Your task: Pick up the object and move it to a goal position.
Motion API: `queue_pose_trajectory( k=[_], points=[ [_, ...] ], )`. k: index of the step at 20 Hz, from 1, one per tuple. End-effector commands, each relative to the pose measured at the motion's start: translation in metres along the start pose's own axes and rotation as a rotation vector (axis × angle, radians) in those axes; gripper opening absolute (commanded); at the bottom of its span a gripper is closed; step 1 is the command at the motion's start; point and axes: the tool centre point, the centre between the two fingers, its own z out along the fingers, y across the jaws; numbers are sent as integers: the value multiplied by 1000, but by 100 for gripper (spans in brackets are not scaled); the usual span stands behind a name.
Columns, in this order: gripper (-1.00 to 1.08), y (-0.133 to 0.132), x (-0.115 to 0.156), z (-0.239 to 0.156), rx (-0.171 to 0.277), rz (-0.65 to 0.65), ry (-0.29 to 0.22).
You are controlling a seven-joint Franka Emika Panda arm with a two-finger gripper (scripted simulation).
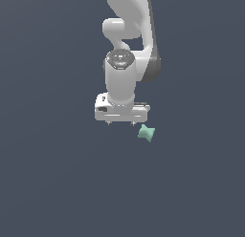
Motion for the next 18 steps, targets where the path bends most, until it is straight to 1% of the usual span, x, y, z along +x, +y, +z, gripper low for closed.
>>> queue_pose_trajectory(
  k=[1,9,18],
  points=[
    [100,0,0,0,0,0,0],
    [100,-8,-4,18,9,19,-19],
    [100,-10,-5,20,8,-3,-20]
  ],
)
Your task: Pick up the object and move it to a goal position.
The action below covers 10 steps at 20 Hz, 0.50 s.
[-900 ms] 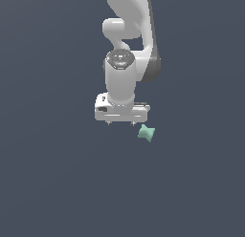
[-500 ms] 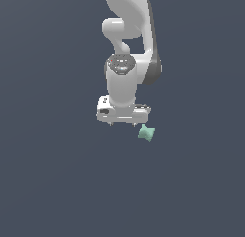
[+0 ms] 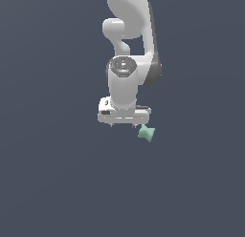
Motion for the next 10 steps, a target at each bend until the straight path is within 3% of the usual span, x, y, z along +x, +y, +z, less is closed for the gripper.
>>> queue_pose_trajectory(
  k=[1,10],
  points=[
    [100,-2,0,1,-1,-19,0],
    [100,-18,-3,10,-7,-183,1]
  ],
)
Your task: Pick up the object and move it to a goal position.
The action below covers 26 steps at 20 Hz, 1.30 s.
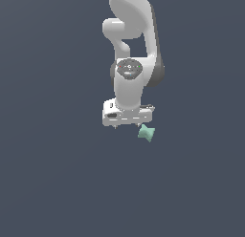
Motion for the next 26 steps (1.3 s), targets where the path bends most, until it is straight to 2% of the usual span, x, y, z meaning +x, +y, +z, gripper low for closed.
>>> queue_pose_trajectory(
  k=[1,20,26],
  points=[
    [100,-6,0,3,-2,-62,0],
    [100,-76,-8,35,-14,-721,8],
    [100,-94,-11,42,-15,-886,12]
  ],
)
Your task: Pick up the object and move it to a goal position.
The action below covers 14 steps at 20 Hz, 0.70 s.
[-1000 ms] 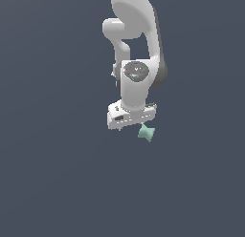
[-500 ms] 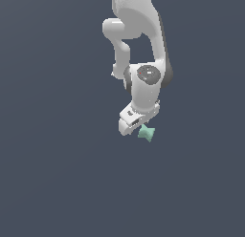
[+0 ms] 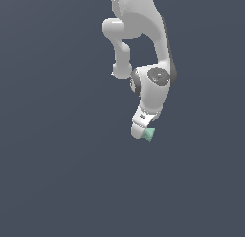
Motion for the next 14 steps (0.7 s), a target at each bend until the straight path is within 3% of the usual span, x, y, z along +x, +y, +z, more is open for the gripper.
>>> queue_pose_trajectory(
  k=[1,8,14],
  points=[
    [100,-5,4,2,-1,-61,2],
    [100,-14,11,6,-2,-157,5],
    [100,-15,11,7,-2,-166,6]
  ],
)
